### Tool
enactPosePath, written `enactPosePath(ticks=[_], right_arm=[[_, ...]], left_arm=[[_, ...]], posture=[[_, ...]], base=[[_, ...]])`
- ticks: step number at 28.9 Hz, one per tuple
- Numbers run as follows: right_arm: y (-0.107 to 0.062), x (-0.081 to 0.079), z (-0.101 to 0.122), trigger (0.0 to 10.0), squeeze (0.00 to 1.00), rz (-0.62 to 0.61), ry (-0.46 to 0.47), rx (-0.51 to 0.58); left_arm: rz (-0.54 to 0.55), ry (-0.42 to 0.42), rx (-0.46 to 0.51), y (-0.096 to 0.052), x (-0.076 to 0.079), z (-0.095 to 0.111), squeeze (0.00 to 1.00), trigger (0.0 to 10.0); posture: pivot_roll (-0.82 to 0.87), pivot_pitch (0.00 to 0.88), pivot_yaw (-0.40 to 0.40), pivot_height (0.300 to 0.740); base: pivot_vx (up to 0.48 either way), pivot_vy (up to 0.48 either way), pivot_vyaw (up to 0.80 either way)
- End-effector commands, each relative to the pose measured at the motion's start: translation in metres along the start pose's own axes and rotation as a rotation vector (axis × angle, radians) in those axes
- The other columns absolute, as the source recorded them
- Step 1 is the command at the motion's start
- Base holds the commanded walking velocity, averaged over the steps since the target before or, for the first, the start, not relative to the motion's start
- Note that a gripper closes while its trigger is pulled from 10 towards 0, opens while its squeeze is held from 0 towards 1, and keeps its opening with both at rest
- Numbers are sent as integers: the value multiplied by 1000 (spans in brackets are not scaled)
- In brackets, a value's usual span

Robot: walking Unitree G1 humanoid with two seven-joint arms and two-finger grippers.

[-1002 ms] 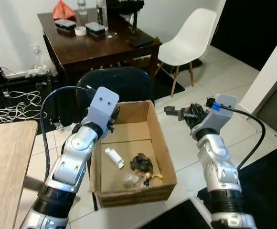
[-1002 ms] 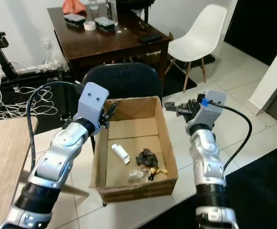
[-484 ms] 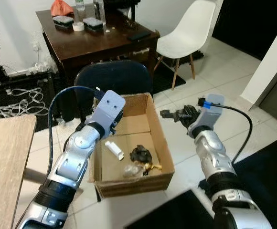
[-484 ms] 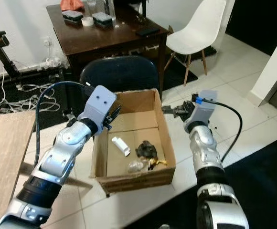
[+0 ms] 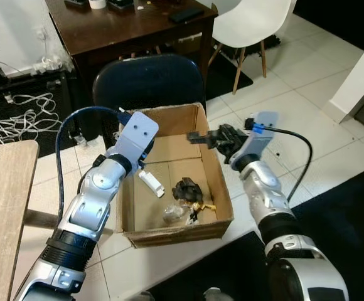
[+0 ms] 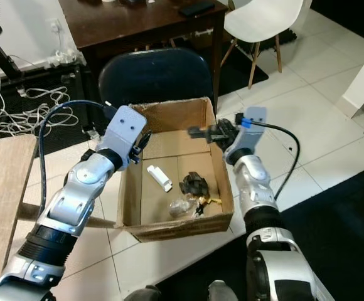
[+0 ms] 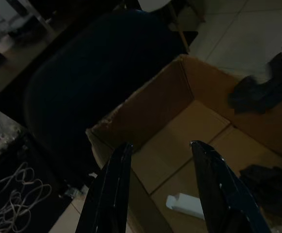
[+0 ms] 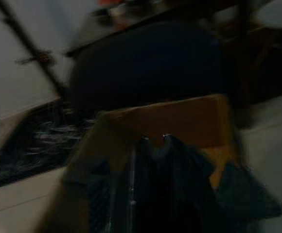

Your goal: Picking trash to rubbish bin

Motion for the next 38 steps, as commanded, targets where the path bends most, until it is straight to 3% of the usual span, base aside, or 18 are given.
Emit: enactPosePath(ticks=[1, 2, 3, 7, 8, 15, 20, 21, 22, 25, 27, 29, 32, 38], right_arm=[[0, -11, -3, 10000, 502, 58, 36, 3], [0, -16, -3, 10000, 1000, 89, 65, 15], [-1, -20, -3, 10000, 1000, 114, 76, 21], [-1, -19, -5, 10000, 1000, 89, -27, 3], [0, -14, -3, 10000, 0, 61, -42, 8], [-6, 5, 8, 10000, 0, -17, -69, 35], [-10, 11, 17, 10000, 0, -51, -68, 70], [-13, 15, 29, 10000, 0, -92, -57, 120], [-13, 15, 29, 10000, 0, -92, -57, 120], [-22, 32, 47, 10000, 0, -256, -57, 191], [-29, 44, 51, 10000, 0, -362, -63, 195], [-34, 49, 51, 10000, 0, -392, -88, 174], [-35, 46, 49, 10000, 0, -379, -99, 154], [-35, 19, 49, 10000, 0, -323, -73, 158]], left_arm=[[3, -3, -14, -4, -1, -5, 0, 10000], [-15, -27, -6, -4, 2, -4, 0, 10000], [-33, -50, 2, -5, 4, -3, 0, 10000], [-71, -76, 17, -7, 9, 0, 0, 10000], [-68, -74, 17, -7, 8, 0, 0, 10000], [-30, -89, 37, -5, -1, 3, 0, 10000], [2, -122, 65, -7, -5, 8, 0, 10000], [17, -201, 91, -13, -8, 13, 0, 10000], [17, -201, 91, -13, -8, 13, 0, 10000], [55, -317, 126, -22, -15, 19, 0, 10000], [97, -364, 155, -27, -22, 22, 0, 10000], [135, -385, 174, -30, -27, 24, 0, 10000], [156, -391, 173, -32, -28, 23, 0, 10000], [161, -434, 173, -27, -20, 23, 0, 10000]], posture=[[151, 288, 56, 740], [151, 288, 56, 740], [151, 288, 56, 740], [139, 267, 45, 740], [134, 248, 42, 740], [124, 180, 16, 740], [126, 145, -4, 740], [126, 127, -15, 740], [126, 127, -15, 740], [129, 118, -22, 740], [126, 106, -23, 740], [126, 106, -23, 740], [122, 100, -19, 740], [112, 89, -14, 740]], base=[[0, 0, 0], [0, 0, 0], [0, 0, 0], [0, 0, 0], [0, 0, 0], [0, 0, 0], [0, 0, 0], [0, 0, 0], [0, 0, 0], [0, 0, 0], [0, 0, 0], [0, 0, 0], [0, 0, 0], [0, 0, 0]])
Point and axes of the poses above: a point about 5 cm out from each wrist's last joint towards the gripper, its own y axis pointing out of the wrist towards the gripper, its own z axis along the axis of the wrist's last joint, x = y × z, the point moved 2 cm from there along y, pointing out of the wrist towards the gripper, and after that the axes turned 12 degrees about -y, right-handed, at the moved point
